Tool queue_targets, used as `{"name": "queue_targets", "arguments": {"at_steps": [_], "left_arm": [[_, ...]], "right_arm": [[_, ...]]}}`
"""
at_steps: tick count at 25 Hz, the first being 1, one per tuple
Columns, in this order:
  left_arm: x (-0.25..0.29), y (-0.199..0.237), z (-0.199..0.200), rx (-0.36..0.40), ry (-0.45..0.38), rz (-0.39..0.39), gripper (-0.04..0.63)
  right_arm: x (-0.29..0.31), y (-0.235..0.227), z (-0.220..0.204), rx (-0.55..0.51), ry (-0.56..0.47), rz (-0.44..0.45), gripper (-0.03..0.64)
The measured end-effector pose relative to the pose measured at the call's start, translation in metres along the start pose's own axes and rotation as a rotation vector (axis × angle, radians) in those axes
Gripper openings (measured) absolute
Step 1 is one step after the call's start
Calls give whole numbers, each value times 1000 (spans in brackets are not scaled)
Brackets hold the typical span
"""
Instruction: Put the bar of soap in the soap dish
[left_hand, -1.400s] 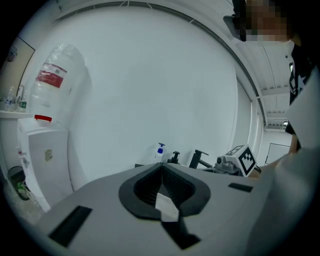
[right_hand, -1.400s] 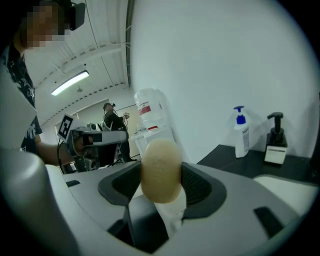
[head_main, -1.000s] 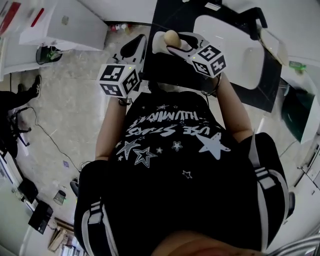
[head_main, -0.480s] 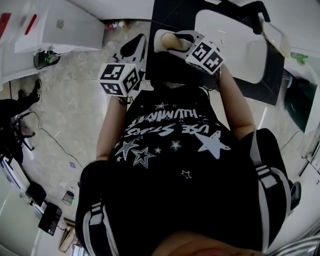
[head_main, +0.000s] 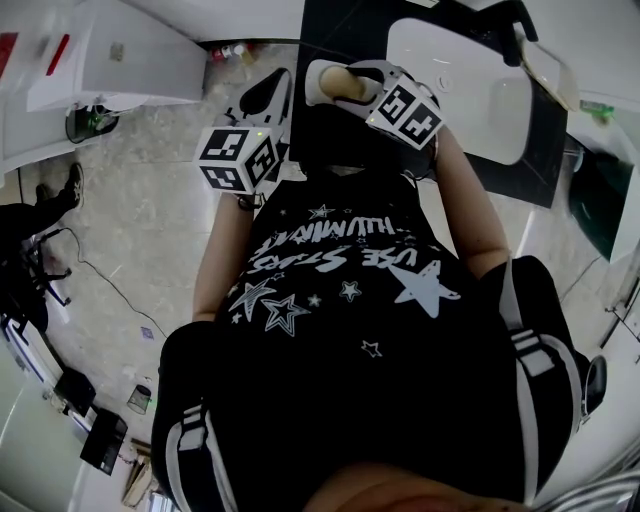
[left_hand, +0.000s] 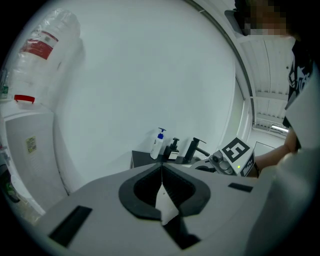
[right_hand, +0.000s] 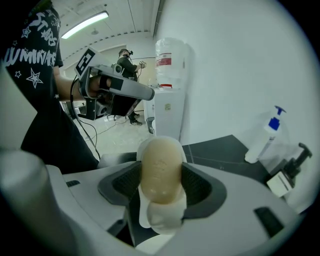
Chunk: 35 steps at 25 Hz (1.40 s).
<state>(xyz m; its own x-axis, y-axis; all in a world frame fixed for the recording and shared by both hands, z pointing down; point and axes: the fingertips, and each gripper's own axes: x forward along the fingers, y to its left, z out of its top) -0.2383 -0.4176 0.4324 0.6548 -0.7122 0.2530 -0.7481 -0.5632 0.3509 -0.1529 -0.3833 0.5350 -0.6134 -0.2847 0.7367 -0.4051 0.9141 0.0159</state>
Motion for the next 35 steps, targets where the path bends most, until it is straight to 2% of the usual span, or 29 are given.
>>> {"name": "queue_targets", "arguments": {"at_steps": [8,17,28,31,35], "left_arm": [[-1,-6,1,2,-12,7,12],[-7,-21,3,10,-36,42,12],[-28,-63,-6,8,-82,125,12],[-30,-80,-11,15,-96,147,12],[-35,-102,-16,16,-110,171,12]], "right_arm": [[-4,-2,1,-12,2,-32,264],[-30,-1,9,10,-104,-41,264],[-74,26,13,-26,-225,21,261],[-88,31,6,-49,-238,22,197],[-107,38,-5,-59,-259,23,155]]}}
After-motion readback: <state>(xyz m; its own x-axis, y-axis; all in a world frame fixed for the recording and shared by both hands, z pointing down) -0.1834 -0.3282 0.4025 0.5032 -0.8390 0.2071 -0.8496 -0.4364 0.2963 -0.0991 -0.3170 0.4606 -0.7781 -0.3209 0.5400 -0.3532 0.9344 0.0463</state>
